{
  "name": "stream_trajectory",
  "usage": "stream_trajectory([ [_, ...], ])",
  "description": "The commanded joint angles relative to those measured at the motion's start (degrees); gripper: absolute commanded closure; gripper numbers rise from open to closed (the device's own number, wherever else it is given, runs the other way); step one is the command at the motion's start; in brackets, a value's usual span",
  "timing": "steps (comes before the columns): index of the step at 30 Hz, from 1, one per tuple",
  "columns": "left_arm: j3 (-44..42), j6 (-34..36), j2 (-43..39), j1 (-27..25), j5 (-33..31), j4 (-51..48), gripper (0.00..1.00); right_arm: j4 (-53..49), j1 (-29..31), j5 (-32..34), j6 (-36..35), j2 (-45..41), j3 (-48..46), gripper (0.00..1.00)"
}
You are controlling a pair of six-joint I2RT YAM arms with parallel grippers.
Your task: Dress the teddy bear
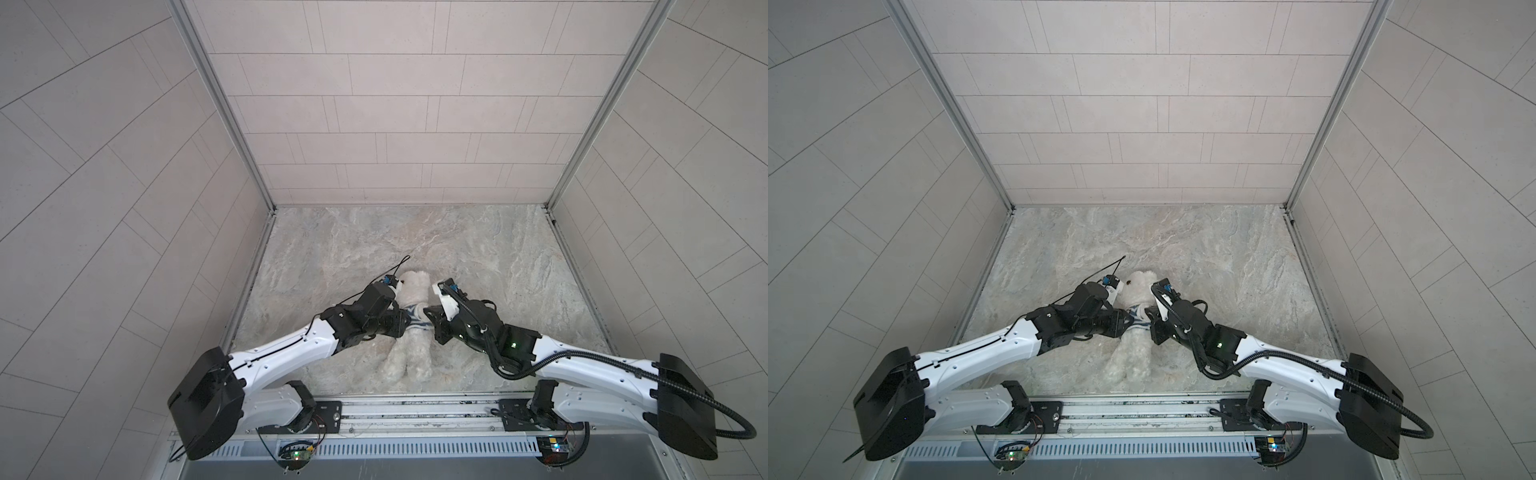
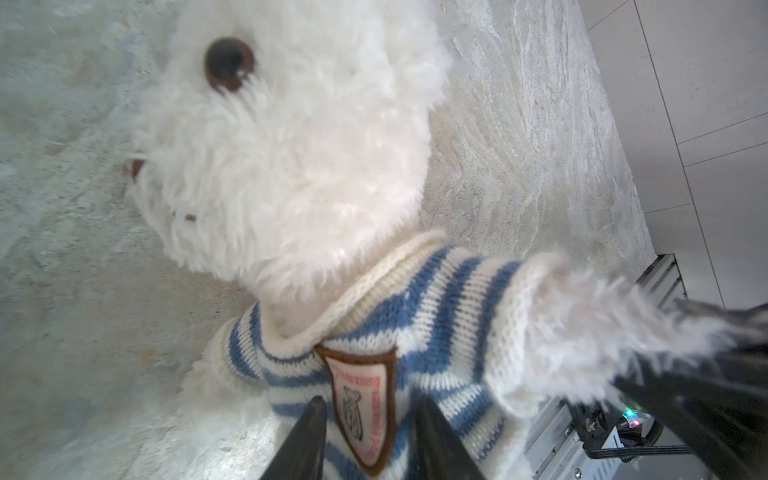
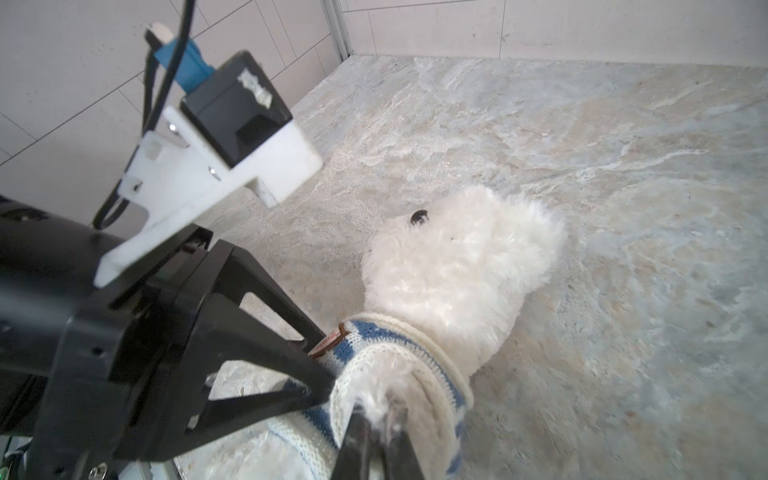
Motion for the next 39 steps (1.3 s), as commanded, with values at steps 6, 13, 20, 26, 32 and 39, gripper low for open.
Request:
stream_trajectory([
  [6, -1.87, 0.52, -2.08, 4.20, 3.37, 2.23, 0.61, 7.25, 1.64, 3.27, 1.91, 4.99, 9.29, 1.00],
  [13, -4.64, -0.52, 2.55, 11.07, 10.11, 8.89, 0.63, 7.50, 1.64, 6.26, 5.23, 6.78, 8.45, 0.96],
  [20, -5.81, -0.52, 5.13, 14.60, 12.62, 10.82, 0.63, 8.82, 1.64, 5.75, 6.00, 10.42, 8.54, 0.84],
  [26, -6.89, 0.70, 5.58, 19.32, 13.23, 10.70, 0.63, 10.27, 1.73, 3.15, 6.85, 13.33, 9.95, 0.71],
  [32, -7.21, 0.60, 7.25, 20.48, 12.99, 11.43, 0.63, 4.56, 1.64, 5.27, 6.17, 8.81, 9.79, 0.56],
  [39, -7.04, 0.29, 9.21, 20.76, 13.67, 12.45, 0.62, -7.39, -0.78, 8.01, 4.25, 0.40, 8.86, 0.39],
])
